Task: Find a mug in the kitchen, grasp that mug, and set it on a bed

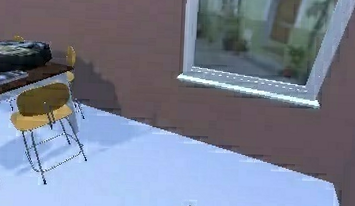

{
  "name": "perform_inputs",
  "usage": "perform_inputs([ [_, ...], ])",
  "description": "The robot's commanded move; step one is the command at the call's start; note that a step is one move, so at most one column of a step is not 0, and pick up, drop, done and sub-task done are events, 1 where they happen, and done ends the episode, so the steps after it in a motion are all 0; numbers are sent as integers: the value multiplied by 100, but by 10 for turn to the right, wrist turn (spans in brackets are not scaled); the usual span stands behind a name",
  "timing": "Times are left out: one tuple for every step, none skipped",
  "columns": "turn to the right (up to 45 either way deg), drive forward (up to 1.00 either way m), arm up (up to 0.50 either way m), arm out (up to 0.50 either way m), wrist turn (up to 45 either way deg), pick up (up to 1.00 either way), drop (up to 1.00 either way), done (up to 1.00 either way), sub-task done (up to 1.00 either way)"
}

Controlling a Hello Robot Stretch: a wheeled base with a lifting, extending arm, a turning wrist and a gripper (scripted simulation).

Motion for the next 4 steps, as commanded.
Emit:
perform_inputs([
  [-450, 0, 0, 0, 0, 0, 0, 0, 0],
  [-360, 0, 0, 0, 0, 0, 0, 0, 0],
  [0, 80, 0, 0, 0, 0, 0, 0, 0],
  [-450, 0, 0, 0, 0, 0, 0, 0, 0],
])
